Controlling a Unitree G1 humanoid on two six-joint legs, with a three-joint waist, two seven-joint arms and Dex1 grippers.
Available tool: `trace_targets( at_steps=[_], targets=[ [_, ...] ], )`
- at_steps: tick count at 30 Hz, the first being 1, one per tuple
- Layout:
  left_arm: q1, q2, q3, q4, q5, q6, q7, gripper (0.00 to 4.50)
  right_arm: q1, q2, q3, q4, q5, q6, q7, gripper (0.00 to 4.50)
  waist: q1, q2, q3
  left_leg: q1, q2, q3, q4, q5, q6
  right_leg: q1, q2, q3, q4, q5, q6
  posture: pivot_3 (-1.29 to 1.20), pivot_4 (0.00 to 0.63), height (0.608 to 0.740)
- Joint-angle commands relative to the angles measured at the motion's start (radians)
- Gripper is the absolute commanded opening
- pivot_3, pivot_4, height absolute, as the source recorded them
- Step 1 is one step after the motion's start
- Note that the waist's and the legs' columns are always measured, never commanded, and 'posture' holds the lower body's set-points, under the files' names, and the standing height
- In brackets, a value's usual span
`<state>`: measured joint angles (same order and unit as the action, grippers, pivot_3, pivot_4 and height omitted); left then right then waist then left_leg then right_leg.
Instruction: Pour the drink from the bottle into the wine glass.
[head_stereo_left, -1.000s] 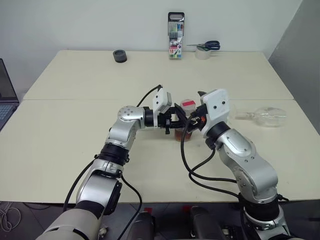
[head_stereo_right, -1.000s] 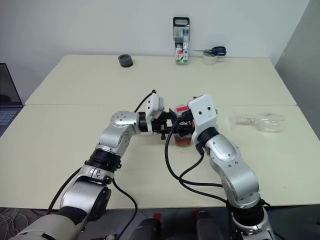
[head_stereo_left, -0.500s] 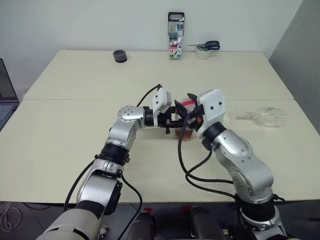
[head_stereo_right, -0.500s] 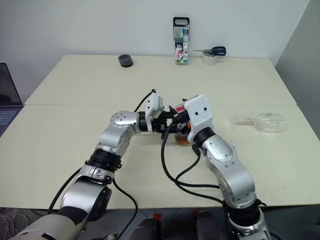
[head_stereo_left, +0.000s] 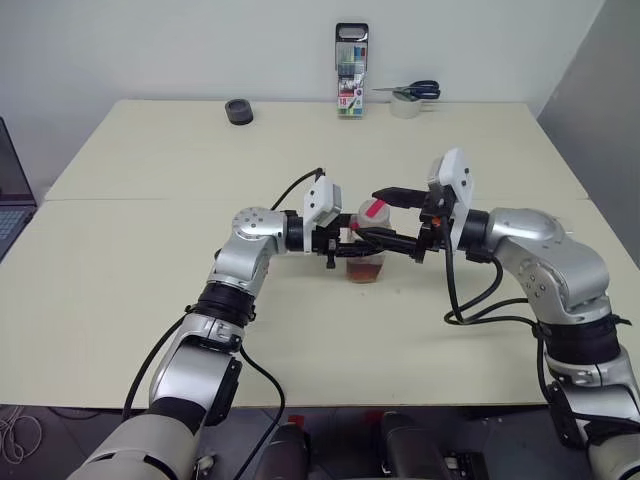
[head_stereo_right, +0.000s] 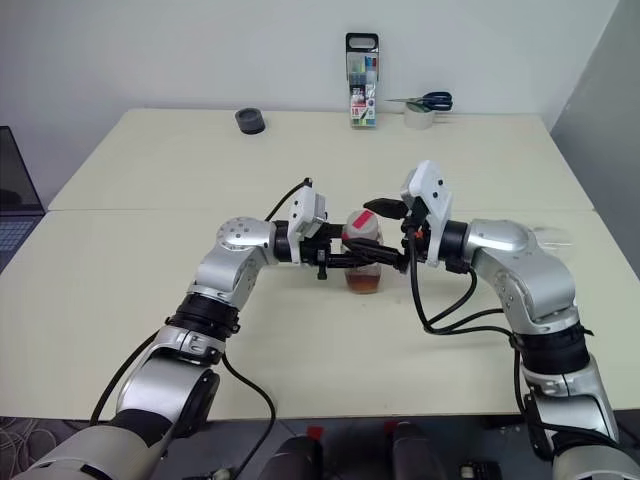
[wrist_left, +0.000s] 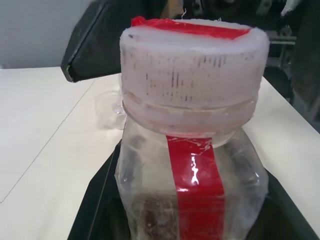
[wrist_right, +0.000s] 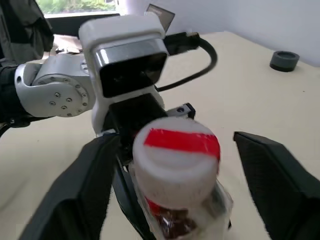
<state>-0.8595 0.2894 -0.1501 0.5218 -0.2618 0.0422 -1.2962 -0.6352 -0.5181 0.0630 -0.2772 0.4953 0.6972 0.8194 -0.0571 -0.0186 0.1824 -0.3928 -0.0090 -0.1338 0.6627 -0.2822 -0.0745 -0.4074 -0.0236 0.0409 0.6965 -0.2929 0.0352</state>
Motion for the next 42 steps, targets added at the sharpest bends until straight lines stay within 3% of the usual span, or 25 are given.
trace_targets(
  at_steps=[1, 8, 16, 26, 42],
  targets=[
    [-0.030, -0.002, 0.021, -0.017, -0.015, -0.006, 0.002, 1.77, 0.034, 0.011, -0.056, -0.168, 0.040, 0.027, -0.083, 4.50, 0.001, 0.000, 0.000, 0.000, 0.000, 0.000, 0.000, 0.000, -0.001, 0.000, 0.000, 0.000, 0.000, 0.000, 0.000, 0.00, 0.150, 0.740],
    [-0.040, -0.008, 0.019, -0.008, -0.016, -0.004, -0.004, 1.77, 0.090, 0.090, -0.031, -0.239, -0.053, -0.017, -0.264, 4.50, 0.000, 0.000, 0.000, 0.000, 0.000, 0.000, 0.000, 0.000, -0.001, 0.000, 0.001, 0.000, 0.001, 0.000, 0.000, 0.00, 0.150, 0.740],
    [-0.046, -0.012, 0.016, -0.009, -0.015, 0.000, -0.011, 1.77, 0.094, 0.093, -0.011, -0.192, -0.148, -0.059, -0.325, 4.50, 0.000, 0.000, 0.000, 0.000, 0.000, 0.000, 0.000, 0.000, -0.001, 0.000, 0.002, 0.000, 0.001, 0.000, 0.000, 0.00, 0.150, 0.740],
    [-0.040, -0.009, 0.015, -0.019, -0.012, 0.007, -0.011, 1.77, 0.164, 0.086, -0.125, -0.279, -0.039, 0.031, -0.358, 4.50, 0.000, 0.000, 0.000, 0.000, 0.000, 0.000, 0.000, 0.000, -0.001, 0.000, 0.002, 0.000, 0.001, 0.000, 0.000, 0.00, 0.150, 0.740],
    [-0.054, -0.002, 0.027, -0.007, -0.024, 0.033, -0.015, 1.77, 0.193, 0.014, -0.075, -0.421, 0.064, 0.103, -0.316, 4.50, 0.000, 0.000, 0.000, 0.000, 0.000, 0.000, 0.000, -0.001, 0.003, 0.000, 0.002, 0.000, 0.001, 0.000, 0.000, 0.00, 0.150, 0.740]
  ],
)
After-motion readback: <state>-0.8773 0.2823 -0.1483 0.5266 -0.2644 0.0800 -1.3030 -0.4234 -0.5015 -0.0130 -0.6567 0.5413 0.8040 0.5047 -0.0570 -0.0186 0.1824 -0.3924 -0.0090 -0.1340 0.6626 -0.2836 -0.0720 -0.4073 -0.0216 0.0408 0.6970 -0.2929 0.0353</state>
